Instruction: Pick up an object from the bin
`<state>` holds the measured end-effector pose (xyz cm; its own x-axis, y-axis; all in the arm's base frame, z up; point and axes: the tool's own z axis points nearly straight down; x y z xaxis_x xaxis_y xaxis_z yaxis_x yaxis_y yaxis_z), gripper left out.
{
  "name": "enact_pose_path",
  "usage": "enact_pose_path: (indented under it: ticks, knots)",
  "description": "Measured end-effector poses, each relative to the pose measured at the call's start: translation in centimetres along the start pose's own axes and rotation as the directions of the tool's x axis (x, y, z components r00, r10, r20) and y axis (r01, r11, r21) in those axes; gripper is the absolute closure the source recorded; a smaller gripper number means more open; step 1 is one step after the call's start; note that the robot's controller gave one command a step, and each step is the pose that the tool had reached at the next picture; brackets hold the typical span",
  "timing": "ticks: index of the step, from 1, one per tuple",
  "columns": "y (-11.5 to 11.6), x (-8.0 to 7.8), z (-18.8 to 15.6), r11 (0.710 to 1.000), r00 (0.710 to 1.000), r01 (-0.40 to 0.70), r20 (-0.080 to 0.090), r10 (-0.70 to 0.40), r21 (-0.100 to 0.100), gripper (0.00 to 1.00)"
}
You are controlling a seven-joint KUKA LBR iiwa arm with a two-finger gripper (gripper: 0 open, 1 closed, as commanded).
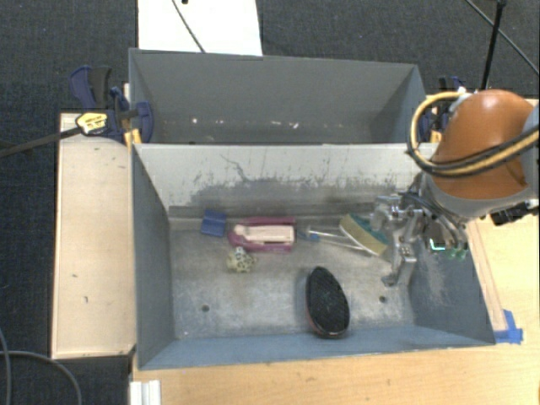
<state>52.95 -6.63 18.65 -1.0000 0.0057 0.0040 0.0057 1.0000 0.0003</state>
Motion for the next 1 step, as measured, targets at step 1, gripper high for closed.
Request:
enact_pose_path:
  ticks: [1]
  knots:
    - [-5.39, -0.77, 1.70, 0.958, 0.958, 0.286, 0.007, -0.287, 0.004, 0.00]
